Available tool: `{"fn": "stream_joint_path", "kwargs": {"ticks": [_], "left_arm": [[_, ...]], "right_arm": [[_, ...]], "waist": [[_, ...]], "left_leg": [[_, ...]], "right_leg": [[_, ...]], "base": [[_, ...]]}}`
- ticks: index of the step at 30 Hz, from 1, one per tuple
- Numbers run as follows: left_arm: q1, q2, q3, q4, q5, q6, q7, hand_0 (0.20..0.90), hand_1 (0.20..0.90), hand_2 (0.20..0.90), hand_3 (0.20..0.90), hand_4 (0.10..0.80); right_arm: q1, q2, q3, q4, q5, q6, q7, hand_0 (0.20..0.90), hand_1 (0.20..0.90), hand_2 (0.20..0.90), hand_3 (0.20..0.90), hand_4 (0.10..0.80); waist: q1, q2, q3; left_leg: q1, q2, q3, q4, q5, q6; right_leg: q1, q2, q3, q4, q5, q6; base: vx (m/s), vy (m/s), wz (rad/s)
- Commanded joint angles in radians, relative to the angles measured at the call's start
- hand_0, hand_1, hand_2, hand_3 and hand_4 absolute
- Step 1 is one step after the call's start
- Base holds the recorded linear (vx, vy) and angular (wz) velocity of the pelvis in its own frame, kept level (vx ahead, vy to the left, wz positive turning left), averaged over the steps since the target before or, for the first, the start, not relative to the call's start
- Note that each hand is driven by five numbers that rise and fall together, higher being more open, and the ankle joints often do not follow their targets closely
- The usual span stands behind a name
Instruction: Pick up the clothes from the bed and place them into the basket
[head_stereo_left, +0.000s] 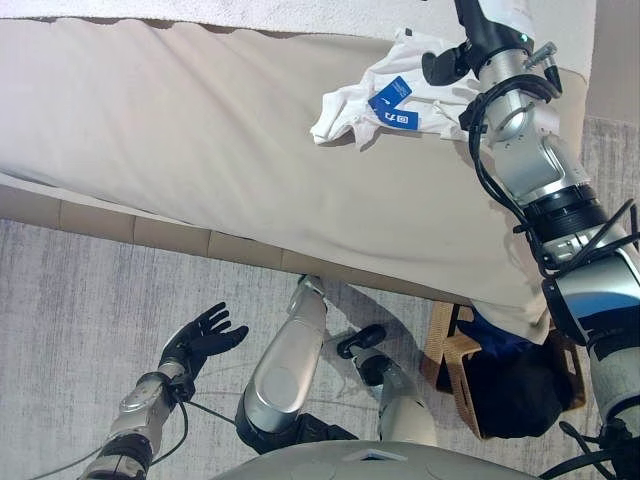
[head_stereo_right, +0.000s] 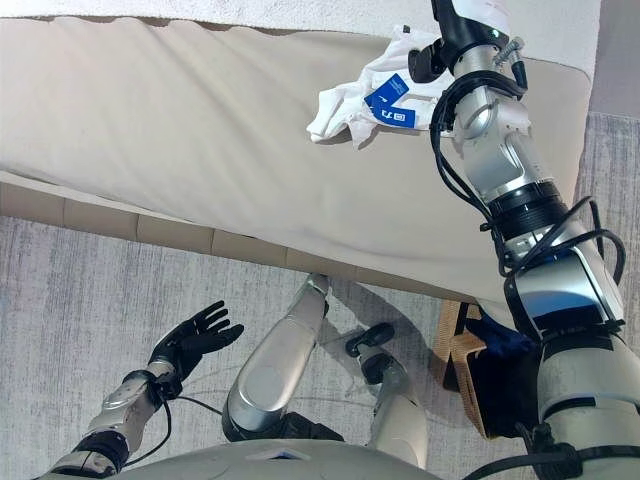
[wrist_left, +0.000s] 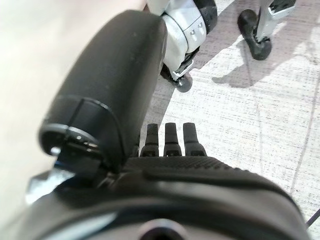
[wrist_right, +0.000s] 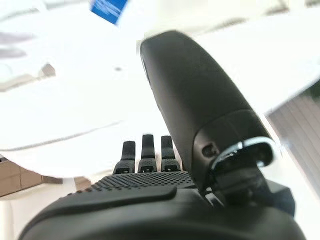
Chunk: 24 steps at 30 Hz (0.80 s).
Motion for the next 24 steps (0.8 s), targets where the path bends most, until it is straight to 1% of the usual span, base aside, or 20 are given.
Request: {"fn": "stream_joint_path", "kwargs": {"ticks": [1, 5, 7, 9, 10, 12, 14, 18, 21, 24], "left_arm": [[0.021, 0.039, -0.03, 0.047, 0.027, -0.009, -0.03, 0.9, 0.9, 0.9, 0.9, 0.8], [0.015, 0.042, -0.049, 0.036, 0.02, 0.003, -0.026, 0.9, 0.9, 0.9, 0.9, 0.8], [0.016, 0.042, -0.052, 0.032, 0.012, 0.007, -0.025, 0.9, 0.9, 0.9, 0.9, 0.8], [0.017, 0.043, -0.047, 0.027, 0.003, 0.015, -0.026, 0.9, 0.9, 0.9, 0.9, 0.8], [0.016, 0.044, -0.045, 0.022, 0.0, 0.022, -0.029, 0.9, 0.9, 0.9, 0.9, 0.8], [0.016, 0.044, -0.045, 0.02, -0.004, 0.022, -0.032, 0.9, 0.9, 0.9, 0.9, 0.8], [0.021, 0.046, -0.045, 0.019, -0.018, 0.022, -0.047, 0.9, 0.9, 0.9, 0.9, 0.8], [0.044, 0.041, -0.041, 0.009, -0.021, 0.02, -0.072, 0.9, 0.9, 0.9, 0.9, 0.8], [0.072, 0.043, -0.031, 0.001, -0.033, 0.019, -0.103, 0.9, 0.9, 0.9, 0.9, 0.8], [0.092, 0.046, -0.024, -0.001, -0.034, 0.008, -0.124, 0.9, 0.9, 0.9, 0.9, 0.8]], "right_arm": [[-0.208, -0.045, 0.078, 0.025, -0.032, 0.007, -0.033, 0.9, 0.9, 0.9, 0.9, 0.8], [-0.275, -0.036, 0.149, 0.143, -0.012, 0.049, -0.019, 0.9, 0.9, 0.9, 0.9, 0.8], [-0.286, -0.028, 0.161, 0.171, -0.002, 0.063, -0.011, 0.9, 0.9, 0.9, 0.9, 0.8], [-0.299, -0.022, 0.171, 0.207, -0.003, 0.08, -0.019, 0.9, 0.9, 0.9, 0.9, 0.8], [-0.316, -0.013, 0.179, 0.243, -0.004, 0.106, -0.023, 0.9, 0.9, 0.9, 0.9, 0.8], [-0.328, -0.009, 0.185, 0.267, 0.003, 0.129, -0.026, 0.9, 0.9, 0.9, 0.9, 0.8], [-0.356, -0.007, 0.201, 0.325, 0.035, 0.18, -0.024, 0.9, 0.9, 0.9, 0.9, 0.8], [-0.394, -0.016, 0.222, 0.443, 0.051, 0.232, -0.011, 0.9, 0.9, 0.9, 0.9, 0.8], [-0.413, -0.032, 0.24, 0.509, 0.064, 0.269, 0.047, 0.9, 0.9, 0.9, 0.9, 0.8], [-0.41, -0.041, 0.243, 0.526, 0.047, 0.284, 0.084, 0.9, 0.9, 0.9, 0.9, 0.8]], "waist": [[0.049, 0.018, 0.009], [0.072, 0.026, 0.01], [0.08, 0.028, 0.012], [0.086, 0.034, 0.018], [0.094, 0.04, 0.022], [0.099, 0.045, 0.025], [0.11, 0.054, 0.026], [0.129, 0.074, 0.026], [0.137, 0.09, 0.026], [0.14, 0.092, 0.026]], "left_leg": [[0.071, -0.016, 0.011, -0.059, -0.065, 0.052], [0.064, -0.03, 0.011, -0.038, -0.074, 0.052], [0.06, -0.036, 0.011, -0.029, -0.076, 0.053], [0.056, -0.038, 0.012, -0.017, -0.081, 0.054], [0.048, -0.041, 0.014, -0.01, -0.082, 0.056], [0.042, -0.043, 0.013, -0.008, -0.08, 0.056], [0.026, -0.047, 0.009, -0.007, -0.074, 0.057], [-0.014, -0.053, 0.0, -0.004, -0.058, 0.056], [-0.069, -0.048, -0.002, 0.008, -0.042, 0.055], [-0.097, -0.038, -0.004, 0.006, -0.032, 0.054]], "right_leg": [[0.174, -0.013, -0.021, 0.023, 0.074, 0.007], [0.182, -0.025, -0.048, 0.032, 0.077, 0.005], [0.181, -0.029, -0.053, 0.036, 0.08, 0.005], [0.175, -0.04, -0.062, 0.052, 0.085, 0.008], [0.17, -0.049, -0.069, 0.065, 0.085, 0.008], [0.165, -0.053, -0.072, 0.075, 0.084, 0.008], [0.15, -0.059, -0.081, 0.094, 0.078, 0.009], [0.108, -0.079, -0.102, 0.13, 0.071, 0.012], [0.037, -0.101, -0.11, 0.171, 0.065, 0.017], [0.002, -0.107, -0.117, 0.186, 0.06, 0.019]], "base": [[0.021, 0.026, 0.2], [0.023, 0.057, 0.31], [0.029, 0.054, 0.15], [0.055, 0.068, 0.15], [0.053, 0.064, 0.15], [0.033, 0.045, 0.12], [0.03, 0.059, 0.06], [0.021, 0.068, 0.08], [0.004, 0.074, 0.08], [-0.014, 0.021, 0.09]]}}
